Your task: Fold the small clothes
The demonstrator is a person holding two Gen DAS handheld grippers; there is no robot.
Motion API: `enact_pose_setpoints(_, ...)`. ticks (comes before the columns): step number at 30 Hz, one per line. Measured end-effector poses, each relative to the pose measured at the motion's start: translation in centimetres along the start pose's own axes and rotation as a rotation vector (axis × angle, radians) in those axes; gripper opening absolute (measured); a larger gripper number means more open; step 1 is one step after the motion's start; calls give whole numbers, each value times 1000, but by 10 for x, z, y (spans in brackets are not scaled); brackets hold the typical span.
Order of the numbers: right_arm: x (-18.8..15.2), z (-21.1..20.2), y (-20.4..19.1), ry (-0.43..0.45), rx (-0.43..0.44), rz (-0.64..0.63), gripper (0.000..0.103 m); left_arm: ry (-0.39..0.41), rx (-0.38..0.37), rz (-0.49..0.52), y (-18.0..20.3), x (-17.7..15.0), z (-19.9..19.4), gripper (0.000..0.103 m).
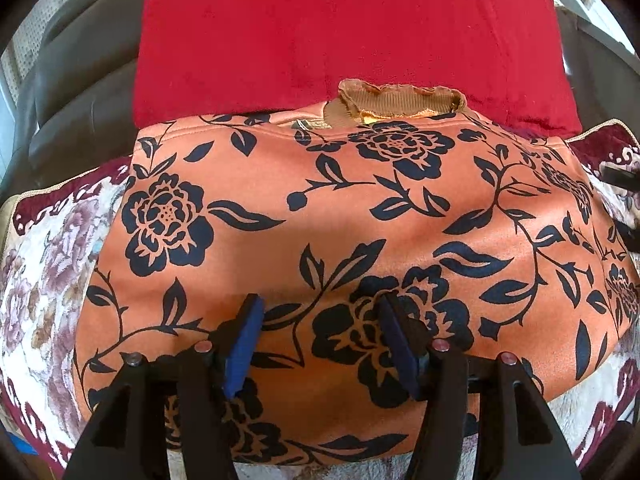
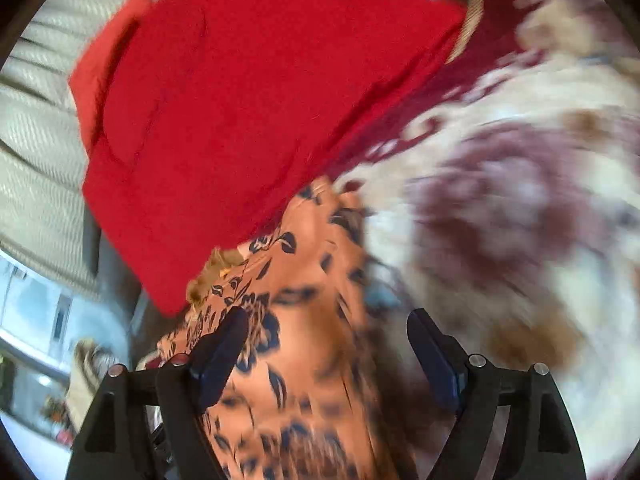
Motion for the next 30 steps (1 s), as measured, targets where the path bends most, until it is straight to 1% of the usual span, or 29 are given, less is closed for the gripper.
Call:
enact_pose_setpoints(1,7,10,-3,-26,-17,-11,83,0,0,-1,-1,1,2,62)
enact_pose_setpoints(2,14,24,-7,-59,-35,-39,71,2,0,1,-1,1,2,62)
enact_pose_setpoints(3,19,38,-13,-92,-65,-96,47,3,1,1,-1,1,3,63)
enact_pose_setpoints(4,21,45,-15,-107,-115,-123,15,3,2,3,-1,1,3,63)
enact_pose_setpoints(5,22,47,-17,-115,-133,-122,14,0,-1,2,-2,2,3,63)
enact_pose_setpoints(7,22,41,-20,-57,-211,-154,14,-9,-19,-9,-5,4,0,63)
enact_pose_setpoints(8,22,38,-18,-24,-243,-148,16,-10,-37,-22,-10,5,-4,63)
enact_pose_setpoints(9,22,37,-16,-4,-240,-123,17,5,-43,-42,-19,5,-13,63)
enact_pose_setpoints(10,20,34,-16,10,-233,-124,29,25,-39,-55,-27,3,-20,63)
enact_pose_setpoints(11,18,30,-16,16,-248,-135,43,62,-18,-78,-42,-2,-33,63)
enact_pose_setpoints(12,14,21,-16,32,-294,-157,52,91,9,-103,-59,-9,-45,63)
enact_pose_setpoints(13,8,11,-19,65,-349,-189,62,101,24,-118,-70,-14,-51,63)
enact_pose_setpoints(14,6,1,-24,95,-372,-208,62,102,45,-141,-88,-24,-55,63)
enact_pose_setpoints(16,-10,-21,-34,131,-334,-230,62,45,68,-187,-116,-44,-47,63)
enact_pose_setpoints(17,-20,-31,-41,144,-284,-230,62,-20,69,-210,-130,-58,-34,50)
enact_pose_setpoints(18,-31,-33,-49,147,-247,-234,62,-44,40,-228,-139,-66,-28,47)
enact_pose_setpoints(19,-45,-38,-59,145,-193,-243,62,-10,4,-233,-144,-72,-32,47)
enact_pose_setpoints(20,-61,-36,-69,135,-148,-247,62,-4,-1,-213,-145,-71,-39,46)
enact_pose_setpoints(21,-76,-36,-78,110,-97,-256,62,6,-18,-207,-146,-68,-45,46)
enact_pose_setpoints(22,-89,-33,-84,82,-65,-268,62,17,-33,-212,-149,-66,-50,46)
enact_pose_setpoints(23,-102,-30,-88,56,-51,-276,62,37,-50,-230,-154,-60,-55,46)
enact_pose_setpoints(25,-126,-18,-92,-5,-46,-282,62,67,-73,-257,-165,-42,-59,47)
enact_pose_setpoints(26,-134,-14,-92,-18,-45,-295,62,81,-75,-269,-172,-32,-57,48)
enact_pose_setpoints(27,-141,-11,-92,-20,-53,-313,62,91,-76,-283,-176,-22,-54,51)
enact_pose_setpoints(28,-145,-8,-91,-22,-62,-330,62,94,-89,-301,-182,-10,-47,53)
enact_pose_setpoints(30,-146,-5,-85,-34,-52,-333,62,72,-111,-325,-190,16,-22,53)
Point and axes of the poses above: each gripper's, at about its wrist camera, not at the fingertips, and z roughly the way its jaws point, y to its right, x to its top, the point moved 2 cm from there along z, roughly the way its jaws point, and after that the axes turned 3 degrees about z, right-handed, at the moved point
